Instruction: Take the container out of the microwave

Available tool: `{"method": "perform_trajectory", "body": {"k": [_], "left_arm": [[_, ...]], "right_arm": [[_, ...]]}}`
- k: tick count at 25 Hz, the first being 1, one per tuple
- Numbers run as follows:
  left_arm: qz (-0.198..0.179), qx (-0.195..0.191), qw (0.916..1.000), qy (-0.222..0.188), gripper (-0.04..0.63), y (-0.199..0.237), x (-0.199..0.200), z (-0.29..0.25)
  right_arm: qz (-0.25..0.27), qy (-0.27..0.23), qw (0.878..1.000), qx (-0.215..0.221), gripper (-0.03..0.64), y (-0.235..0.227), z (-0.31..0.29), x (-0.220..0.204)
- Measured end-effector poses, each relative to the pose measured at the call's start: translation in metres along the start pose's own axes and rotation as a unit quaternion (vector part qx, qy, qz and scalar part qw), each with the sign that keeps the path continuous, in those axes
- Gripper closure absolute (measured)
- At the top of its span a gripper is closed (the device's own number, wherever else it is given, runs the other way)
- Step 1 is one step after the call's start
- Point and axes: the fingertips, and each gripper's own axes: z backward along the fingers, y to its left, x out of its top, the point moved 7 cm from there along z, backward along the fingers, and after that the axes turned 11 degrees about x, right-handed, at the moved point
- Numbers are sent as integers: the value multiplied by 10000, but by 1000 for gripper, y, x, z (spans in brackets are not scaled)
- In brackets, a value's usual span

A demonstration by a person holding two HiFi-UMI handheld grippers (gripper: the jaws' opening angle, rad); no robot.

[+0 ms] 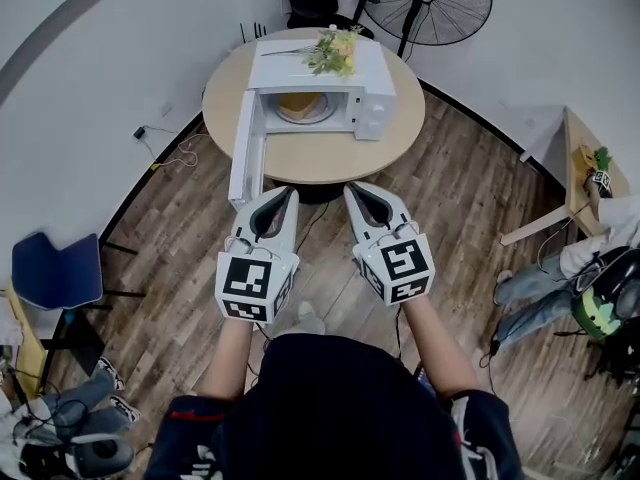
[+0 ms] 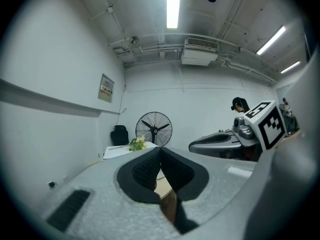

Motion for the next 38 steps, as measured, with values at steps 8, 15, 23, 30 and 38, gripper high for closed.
{"method": "perform_trajectory", "body": {"k": [8,15,23,30,38], "left_arm": [[75,-119,9999,-36,581,54,-3,-57],[143,-296,9995,30,581,73,-8,-98],[104,-400,9990,178,581,74,-19,-147],[205,-164,9992,315,581,79,-18,-204],[146,369,9977,541,581,85,-27,-251]], "right_arm": [[179,80,9998,-20,612,-22,-74,8],[100,273,9996,28,612,-45,-114,0],[99,490,9986,189,612,-79,-149,-17],[137,526,9968,593,612,-126,-189,-24],[158,563,9916,1158,612,-177,-228,-33]]}}
